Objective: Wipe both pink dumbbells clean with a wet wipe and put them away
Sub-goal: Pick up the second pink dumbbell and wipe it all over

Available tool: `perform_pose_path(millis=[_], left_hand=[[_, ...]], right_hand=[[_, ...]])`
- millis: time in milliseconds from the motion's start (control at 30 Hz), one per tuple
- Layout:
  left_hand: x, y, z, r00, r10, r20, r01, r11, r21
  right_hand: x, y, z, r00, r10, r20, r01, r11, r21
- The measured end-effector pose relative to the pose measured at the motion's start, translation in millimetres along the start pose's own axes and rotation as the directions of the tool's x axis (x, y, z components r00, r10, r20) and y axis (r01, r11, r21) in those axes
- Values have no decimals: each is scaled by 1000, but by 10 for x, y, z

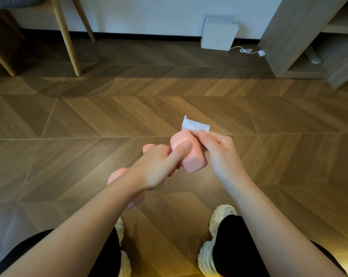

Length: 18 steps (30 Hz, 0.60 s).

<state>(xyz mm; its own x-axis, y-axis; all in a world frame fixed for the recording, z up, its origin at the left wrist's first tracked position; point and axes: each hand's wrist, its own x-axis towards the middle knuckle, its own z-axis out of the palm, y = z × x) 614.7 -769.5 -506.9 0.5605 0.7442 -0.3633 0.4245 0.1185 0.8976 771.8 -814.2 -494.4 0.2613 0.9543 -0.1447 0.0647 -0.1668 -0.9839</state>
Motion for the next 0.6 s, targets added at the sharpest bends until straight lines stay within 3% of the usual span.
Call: perform_pose_path(millis=[133, 233, 600], left_hand=[[66, 8, -16, 999, -26, -27, 29, 993, 116], [59, 18, -2, 1000, -20, 7, 19, 993, 115], [75, 47, 26, 999, -22, -24, 25, 991, 132]], right_hand=[[-71, 13, -10, 998, -61, 17, 60, 997, 38], [-31, 33, -15, 999, -37, -33, 38, 999, 27], [-33, 47, -23, 997, -75, -3, 75, 997, -1]])
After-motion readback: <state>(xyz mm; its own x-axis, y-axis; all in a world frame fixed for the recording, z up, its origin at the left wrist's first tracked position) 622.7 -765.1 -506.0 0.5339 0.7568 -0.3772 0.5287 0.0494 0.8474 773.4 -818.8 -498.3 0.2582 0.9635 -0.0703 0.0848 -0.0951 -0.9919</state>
